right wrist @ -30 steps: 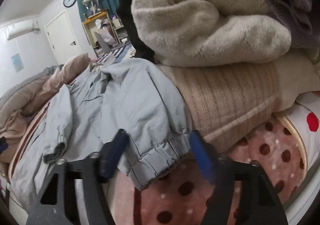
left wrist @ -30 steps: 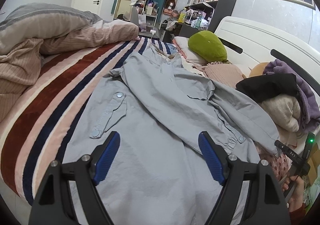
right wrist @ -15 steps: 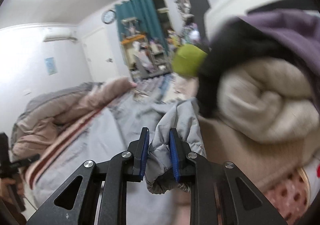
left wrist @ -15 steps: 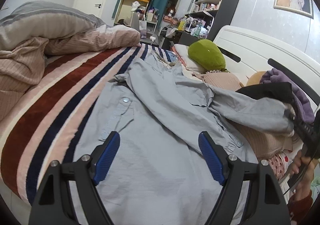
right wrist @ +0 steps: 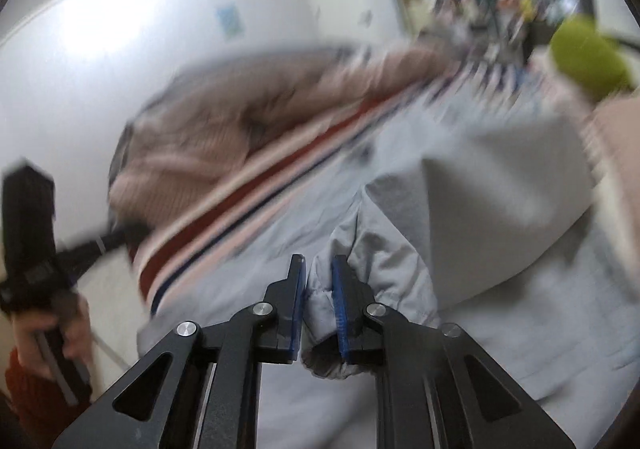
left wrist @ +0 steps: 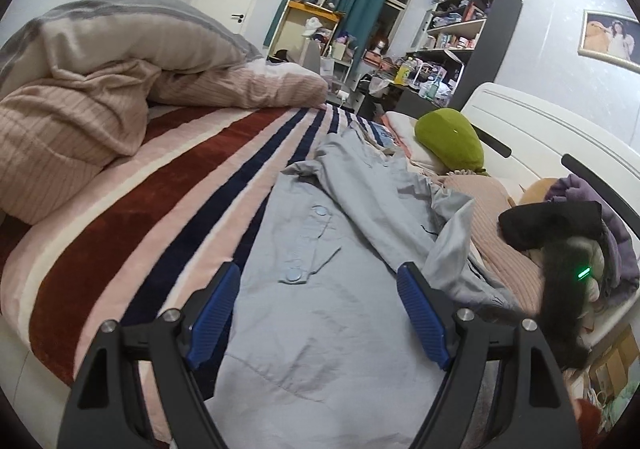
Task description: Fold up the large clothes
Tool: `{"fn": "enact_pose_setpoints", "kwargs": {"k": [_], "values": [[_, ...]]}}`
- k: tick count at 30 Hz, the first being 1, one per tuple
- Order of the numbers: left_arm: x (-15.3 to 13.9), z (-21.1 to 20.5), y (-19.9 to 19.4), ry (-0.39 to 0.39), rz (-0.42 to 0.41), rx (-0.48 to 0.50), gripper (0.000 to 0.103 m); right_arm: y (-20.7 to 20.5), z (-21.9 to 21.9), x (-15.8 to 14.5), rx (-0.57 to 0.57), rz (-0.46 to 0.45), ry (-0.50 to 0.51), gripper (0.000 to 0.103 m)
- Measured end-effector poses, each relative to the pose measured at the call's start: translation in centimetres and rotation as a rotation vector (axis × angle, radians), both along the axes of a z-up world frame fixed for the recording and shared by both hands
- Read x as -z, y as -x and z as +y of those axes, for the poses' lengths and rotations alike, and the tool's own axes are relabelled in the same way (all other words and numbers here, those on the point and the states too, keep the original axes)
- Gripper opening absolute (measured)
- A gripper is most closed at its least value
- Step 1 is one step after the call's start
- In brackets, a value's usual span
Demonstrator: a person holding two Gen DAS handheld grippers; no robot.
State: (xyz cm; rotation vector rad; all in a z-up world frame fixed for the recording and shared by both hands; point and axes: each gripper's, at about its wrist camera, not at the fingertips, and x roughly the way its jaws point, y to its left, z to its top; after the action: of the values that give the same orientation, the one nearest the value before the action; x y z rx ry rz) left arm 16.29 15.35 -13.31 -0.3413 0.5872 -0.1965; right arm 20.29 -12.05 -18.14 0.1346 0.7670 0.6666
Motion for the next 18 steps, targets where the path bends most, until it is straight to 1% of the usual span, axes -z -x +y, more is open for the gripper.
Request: {"fn": "enact_pose_setpoints", "kwargs": {"k": [1,3,5,6,7,8,9,11,13,16,18], "values": [[0.1,0.1,-0.1,0.002,0.004,0.000,0.078,0.3,0.3,1.1,-0.007,0.029,0.008,0.008],[0.3,-0.1,-0.3,0.001,0.007,0.005,0.078,0.2,0.1,2.0,-0.010,0.065,0.004,0.007],[0.5,-0.6,-0.7,0.009,0.010,0.030,0.078,0.5,-1.3,1.0,-0.011,0.059,-0.045,0.010],[0.5,-1.1,-1.1,0.020,0.008,0.052,0.078,0.9,-2.2,0.1,-0.016,0.049,-0.064,0.014],[0.6,-1.8,-1.5,0.032,0.005,0.080,0.078,1.4,-3.2,-0.8,-0.023,0.035,-0.074,0.032],[0.6,-2.5,-1.6,0.037,0.005,0.101,0.078,2.5,-4.5,-2.3,-0.029,-0.005,-0.089,0.052],[0.6,-3.4,-2.0,0.041,0.006,0.129,0.078,3.8,-4.8,-3.4,-0.029,-0.035,-0.091,0.058],[0.5,-6.0,-2.8,0.033,0.008,0.191,0.078,5.6,-6.2,-5.7,-0.013,-0.109,-0.050,0.058],[0.4,-8.1,-3.4,0.017,0.011,0.239,0.078,7.0,-7.7,-6.9,0.054,-0.163,0.002,0.058],[0.8,-11.9,-4.3,-0.007,0.019,0.327,0.078,8.0,-11.0,-7.2,0.155,-0.174,0.018,0.058],[1.8,-14.3,-5.5,-0.027,0.047,0.355,0.078,8.3,-13.2,-6.6,0.208,-0.160,0.010,0.058]]}}
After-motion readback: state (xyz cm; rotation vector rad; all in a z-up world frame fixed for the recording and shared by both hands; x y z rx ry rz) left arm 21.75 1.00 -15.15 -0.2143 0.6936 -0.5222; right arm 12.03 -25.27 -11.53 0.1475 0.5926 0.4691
